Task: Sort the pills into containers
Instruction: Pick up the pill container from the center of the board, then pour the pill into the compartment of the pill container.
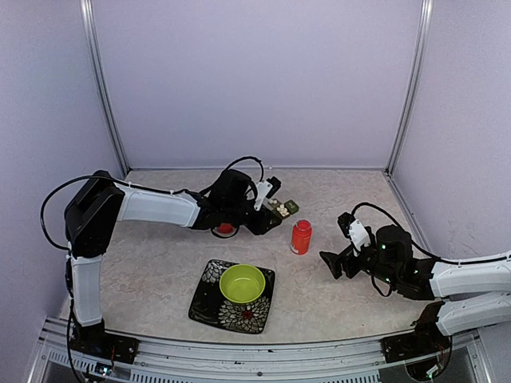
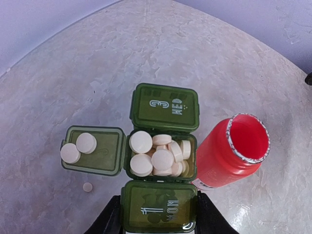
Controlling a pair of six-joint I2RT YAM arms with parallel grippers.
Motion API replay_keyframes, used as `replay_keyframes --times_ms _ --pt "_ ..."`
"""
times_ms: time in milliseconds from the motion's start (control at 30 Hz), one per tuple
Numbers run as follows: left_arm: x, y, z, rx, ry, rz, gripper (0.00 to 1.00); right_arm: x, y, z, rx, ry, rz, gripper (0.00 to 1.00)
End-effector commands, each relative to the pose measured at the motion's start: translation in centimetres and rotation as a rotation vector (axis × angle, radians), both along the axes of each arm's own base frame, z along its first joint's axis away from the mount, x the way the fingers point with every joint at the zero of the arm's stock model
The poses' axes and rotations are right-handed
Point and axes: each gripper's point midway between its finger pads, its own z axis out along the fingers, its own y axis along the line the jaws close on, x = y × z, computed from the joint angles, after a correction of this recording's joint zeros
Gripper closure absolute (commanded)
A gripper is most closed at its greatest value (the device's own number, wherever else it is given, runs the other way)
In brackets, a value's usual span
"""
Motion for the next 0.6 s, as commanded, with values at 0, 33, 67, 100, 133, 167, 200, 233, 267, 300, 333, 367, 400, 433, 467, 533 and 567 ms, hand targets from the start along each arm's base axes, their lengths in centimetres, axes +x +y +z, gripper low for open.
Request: replay_keyframes --times_ms 0,33,67,100,133,167,200,233,267,300,333,367,400,433,467,533,567 --pt "0.1 -1.0 4.5 -0.015 -0.095 -0.005 0.66 0.3 0.3 1.1 0.03 -0.017 -0.003 0.0" --pt "0.0 -1.2 4.6 -0.015 -0.096 -0.009 0.65 0.3 0.2 1.1 0.03 -0.016 -0.003 0.0" --pt "0.0 -1.3 4.8 -0.016 -0.096 -0.012 0.65 0.3 0.3 1.1 0.029 -0.015 -0.001 0.0" --pt "-0.1 -1.5 5.0 -0.016 -0.098 -0.016 0.65 0.3 0.3 1.1 0.029 -0.015 0.0 0.0" --pt "-0.2 -1.7 5.1 -0.015 -0.102 -0.019 0.65 0.3 0.3 1.0 0.027 -0.014 0.0 0.0" --pt "-0.3 -1.9 5.2 -0.014 -0.105 -0.023 0.65 0.3 0.3 1.0 0.029 -0.015 -0.001 0.0" --pt "-0.4 -2.1 5.3 -0.013 -0.11 -0.026 0.65 0.3 0.3 1.0 0.029 -0.014 0.001 0.0" --pt "-0.5 -2.3 5.5 -0.012 -0.114 -0.029 0.65 0.3 0.3 1.1 0.03 -0.015 0.001 0.0" --pt "-0.5 -2.5 5.7 -0.014 -0.117 -0.031 0.65 0.3 0.3 1.1 0.029 -0.015 0.0 0.0" --pt "-0.6 -2.6 5.8 -0.017 -0.119 -0.033 0.65 0.3 0.3 1.0 0.029 -0.014 0.002 0.0" --pt "-0.6 -2.7 6.0 -0.02 -0.121 -0.036 0.65 0.3 0.3 1.0 0.028 -0.013 0.001 0.0" --pt "-0.7 -2.9 6.0 -0.021 -0.123 -0.037 0.65 0.3 0.3 1.0 0.027 -0.013 0.001 0.0" --pt "-0.7 -3.0 6.0 -0.018 -0.123 -0.04 0.65 0.3 0.3 0.9 0.025 -0.011 0.0 0.0" --pt "-0.8 -3.2 6.0 -0.016 -0.123 -0.042 0.65 0.3 0.3 0.9 0.026 -0.011 0.002 0.0" --pt "-0.9 -3.4 6.0 -0.015 -0.126 -0.047 0.65 0.3 0.4 1.0 0.027 -0.011 0.002 0.0" --pt "-1.1 -3.7 5.9 -0.008 -0.13 -0.053 0.65 0.3 0.3 1.0 0.028 -0.013 0.001 0.0" --pt "-1.2 -3.8 5.9 -0.004 -0.134 -0.053 0.65 0.3 0.3 1.0 0.028 -0.013 0.001 0.0"
